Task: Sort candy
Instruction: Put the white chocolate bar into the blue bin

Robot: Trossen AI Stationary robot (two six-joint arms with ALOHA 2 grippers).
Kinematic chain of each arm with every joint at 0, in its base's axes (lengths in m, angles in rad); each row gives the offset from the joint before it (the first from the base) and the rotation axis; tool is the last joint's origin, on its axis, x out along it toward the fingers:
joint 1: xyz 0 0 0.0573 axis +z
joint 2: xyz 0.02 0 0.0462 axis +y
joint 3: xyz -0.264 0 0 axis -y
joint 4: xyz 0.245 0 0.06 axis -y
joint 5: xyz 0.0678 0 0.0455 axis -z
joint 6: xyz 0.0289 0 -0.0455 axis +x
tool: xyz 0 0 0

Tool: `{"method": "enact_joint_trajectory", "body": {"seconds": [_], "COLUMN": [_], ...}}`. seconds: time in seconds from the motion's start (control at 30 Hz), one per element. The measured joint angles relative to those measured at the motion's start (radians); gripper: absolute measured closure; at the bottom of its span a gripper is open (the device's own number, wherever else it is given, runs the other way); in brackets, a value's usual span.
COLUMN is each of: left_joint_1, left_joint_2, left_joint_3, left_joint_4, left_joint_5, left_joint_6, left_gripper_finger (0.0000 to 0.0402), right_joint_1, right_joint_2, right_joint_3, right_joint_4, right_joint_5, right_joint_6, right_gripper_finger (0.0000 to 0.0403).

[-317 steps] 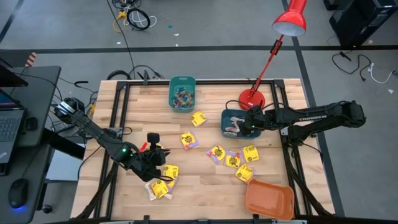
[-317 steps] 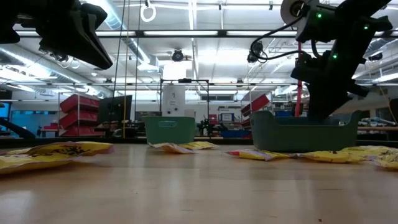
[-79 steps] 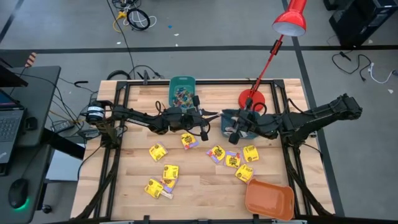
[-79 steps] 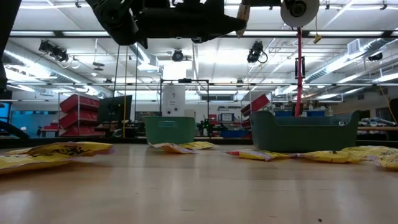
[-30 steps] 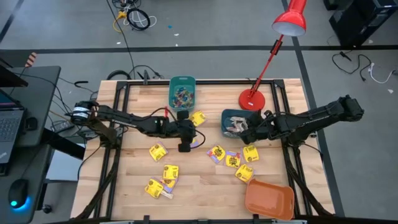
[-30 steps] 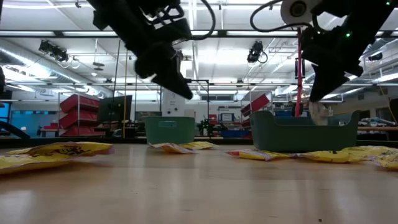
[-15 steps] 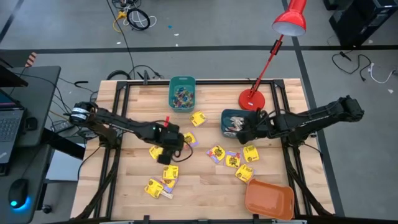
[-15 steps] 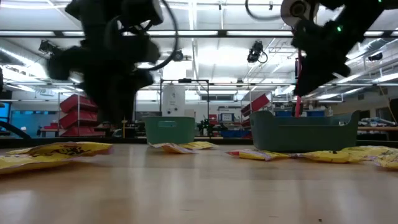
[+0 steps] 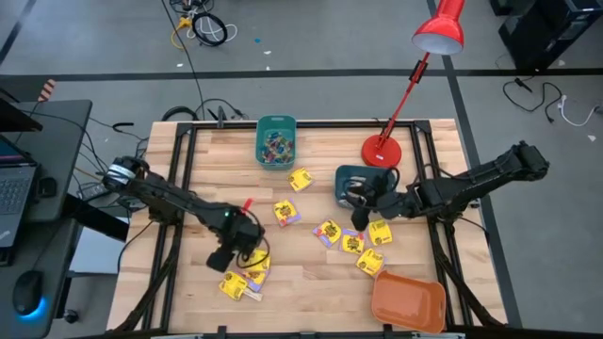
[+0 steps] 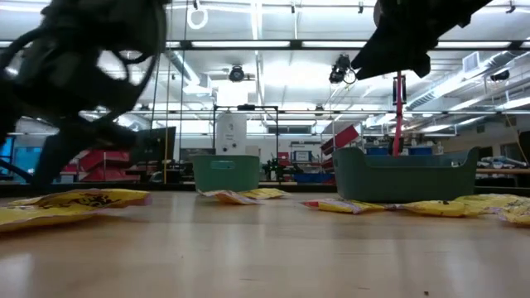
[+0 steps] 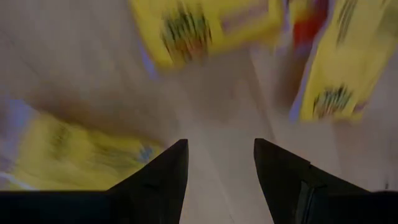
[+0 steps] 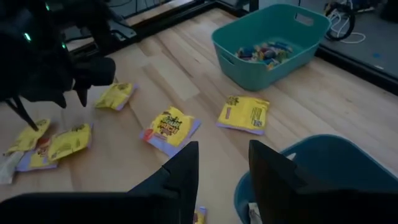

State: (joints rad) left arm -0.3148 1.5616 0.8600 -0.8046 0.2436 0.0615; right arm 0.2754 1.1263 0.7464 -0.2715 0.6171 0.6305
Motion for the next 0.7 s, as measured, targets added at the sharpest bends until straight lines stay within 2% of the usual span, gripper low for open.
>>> {"method": "enact_joint_trajectory", "body": {"seconds": [0.17,0.33,0.57,0.7], "left_joint_1": [-0.055,-0.095,-0.12,-0.133], "left_joint_2": [0.0,-0.001,-0.004,-0.005], "left_joint_3": [-0.048,-0.024,0.035,0.065], "left_joint_4": [-0.018,-0.067,-0.093,-0.17], "left_joint_5": [-0.002,-0.002,-0.048,-0.054], "left_joint_6": [-0.08,-0.115,-0.063,-0.064], "left_gripper_finger": [0.0216,0.0216,0.0216,0.0216], "right_joint_1": [0.034,0.044,0.066,0.065], "right_joint_2": [0.0,0.0,0.099,0.192], "right_joint_3": [0.0,0.0,0.009,0.106], "right_joint_4": [0.003,0.015,0.255,0.252], "right_joint_5": [0.045,0.067,-0.018,-0.039], "right_joint_6": [0.005,0.004,-0.114,-0.134], "right_gripper_finger": [0.0277,0.0277,0.0277,0.0277]}}
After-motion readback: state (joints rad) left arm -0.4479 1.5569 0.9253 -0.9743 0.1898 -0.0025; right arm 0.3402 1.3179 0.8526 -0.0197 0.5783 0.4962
